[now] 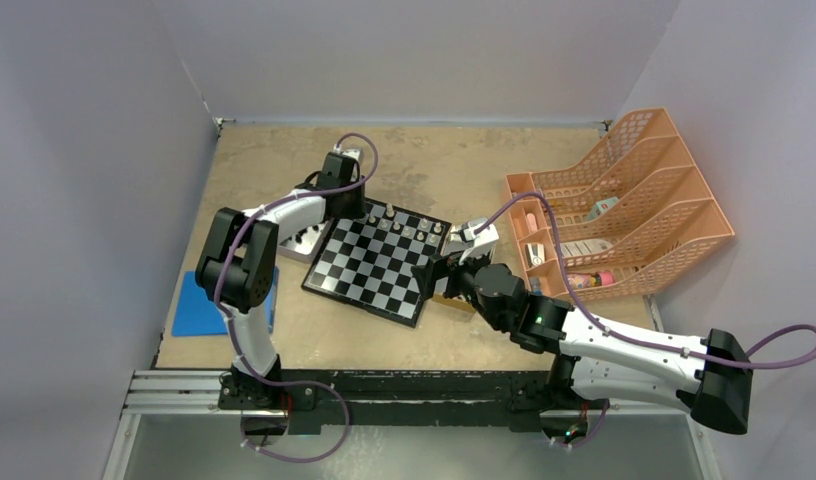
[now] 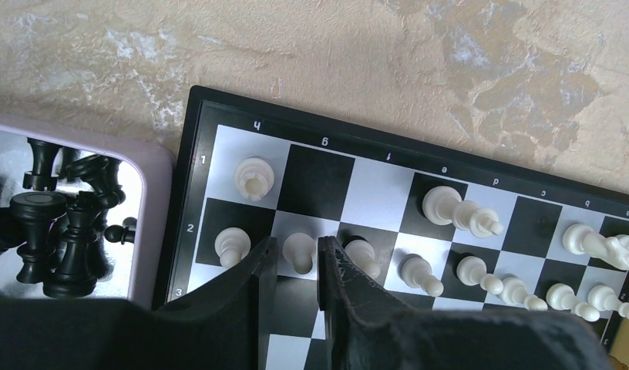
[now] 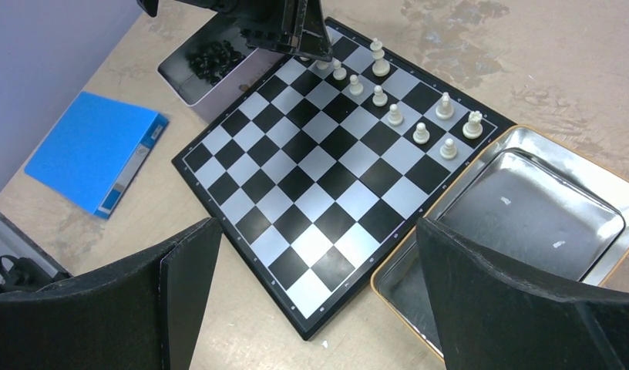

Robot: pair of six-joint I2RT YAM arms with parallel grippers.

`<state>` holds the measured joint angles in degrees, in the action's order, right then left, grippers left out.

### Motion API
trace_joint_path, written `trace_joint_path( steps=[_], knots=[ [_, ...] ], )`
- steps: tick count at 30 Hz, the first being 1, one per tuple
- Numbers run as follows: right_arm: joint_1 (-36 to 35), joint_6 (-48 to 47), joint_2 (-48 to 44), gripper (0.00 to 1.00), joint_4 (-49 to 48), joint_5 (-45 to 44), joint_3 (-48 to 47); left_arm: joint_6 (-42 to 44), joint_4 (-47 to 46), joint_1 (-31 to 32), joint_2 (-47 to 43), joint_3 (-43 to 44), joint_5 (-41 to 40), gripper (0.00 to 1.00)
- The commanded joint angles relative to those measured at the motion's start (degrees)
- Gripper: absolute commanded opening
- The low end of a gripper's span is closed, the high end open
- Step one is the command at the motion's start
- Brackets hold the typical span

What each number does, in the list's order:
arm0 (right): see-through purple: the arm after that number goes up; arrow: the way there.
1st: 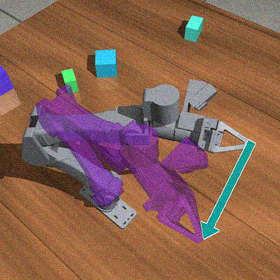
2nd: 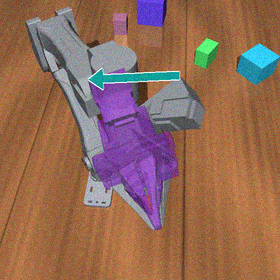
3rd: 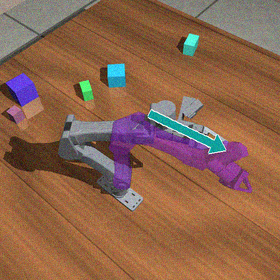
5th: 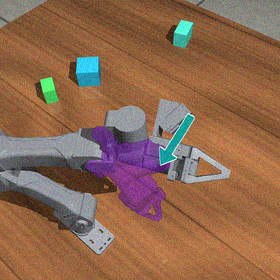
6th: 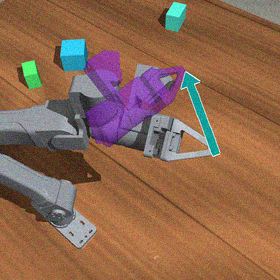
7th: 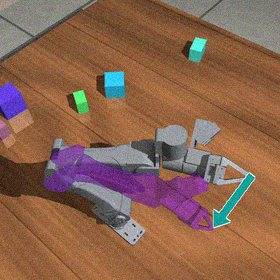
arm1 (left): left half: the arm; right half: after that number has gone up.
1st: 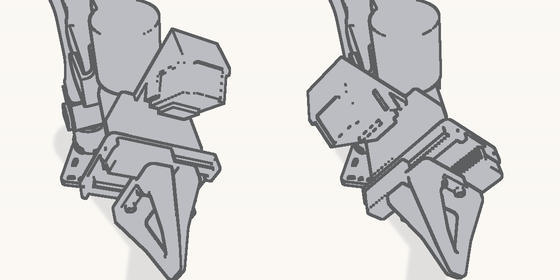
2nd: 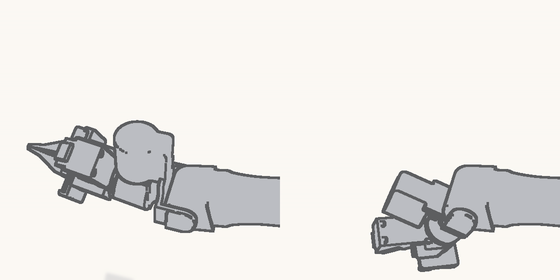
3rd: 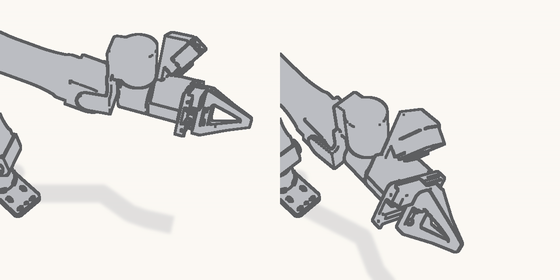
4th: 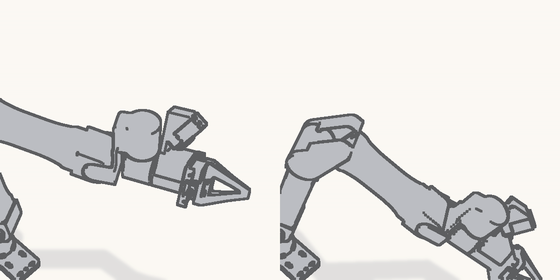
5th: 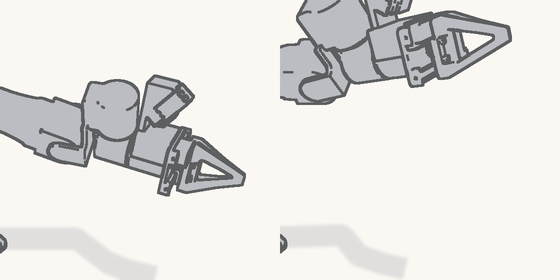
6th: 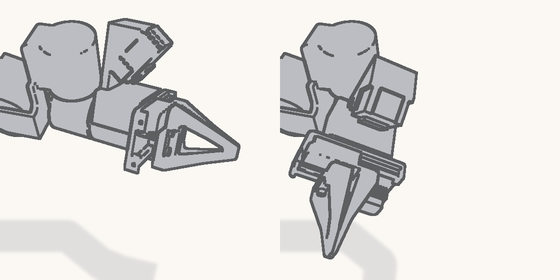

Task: Set up the chess pieces on the board
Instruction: Place the chess piece on the chessboard.

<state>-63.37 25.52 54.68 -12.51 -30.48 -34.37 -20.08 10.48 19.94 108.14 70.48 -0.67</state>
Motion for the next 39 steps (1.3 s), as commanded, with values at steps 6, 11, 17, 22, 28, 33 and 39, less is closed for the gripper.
trace_joint_path(
  steps=[6, 11, 17, 22, 28, 33, 39],
  knots=[
    [-0.08, 0.59, 0.69, 0.99, -1.63, -0.77, -0.73, 0.85, 0.19, 0.45, -0.41, 1.49, 0.31, 0.26],
    [-0.08, 0.64, 0.79, 0.99, -1.72, -0.45, -0.86, 0.92, 0.83, 0.45, -1.28, 1.83, -0.02, 0.26],
    [-0.07, 1.04, 1.0, 0.99, -1.77, -0.1, -0.68, 0.71, 1.6, 0.4, -2.4, 2.68, 0.39, 0.28],
    [-0.08, 2.02, 1.73, 0.99, -1.54, -0.68, -0.78, -0.28, 2.28, 0.45, -5.68, 2.85, 0.4, 0.3],
    [0.19, 6.15, 4.79, 0.99, 2.04, -4.53, -2.85, -1.01, 4.48, 0.44, -12.26, 3.59, 2.27, 0.35],
    [4.32, 11.01, 7.47, 0.96, 6.94, -4.04, -4.56, -0.27, 7.95, 0.45, -20.92, 4.09, 6.23, 0.43],
    [14.54, 10.89, 8.12, 0.71, 10.33, 3.01, -4.38, 0.83, 12.93, 0.4, -32.29, 1.83, 12.14, 0.64]
  ],
)
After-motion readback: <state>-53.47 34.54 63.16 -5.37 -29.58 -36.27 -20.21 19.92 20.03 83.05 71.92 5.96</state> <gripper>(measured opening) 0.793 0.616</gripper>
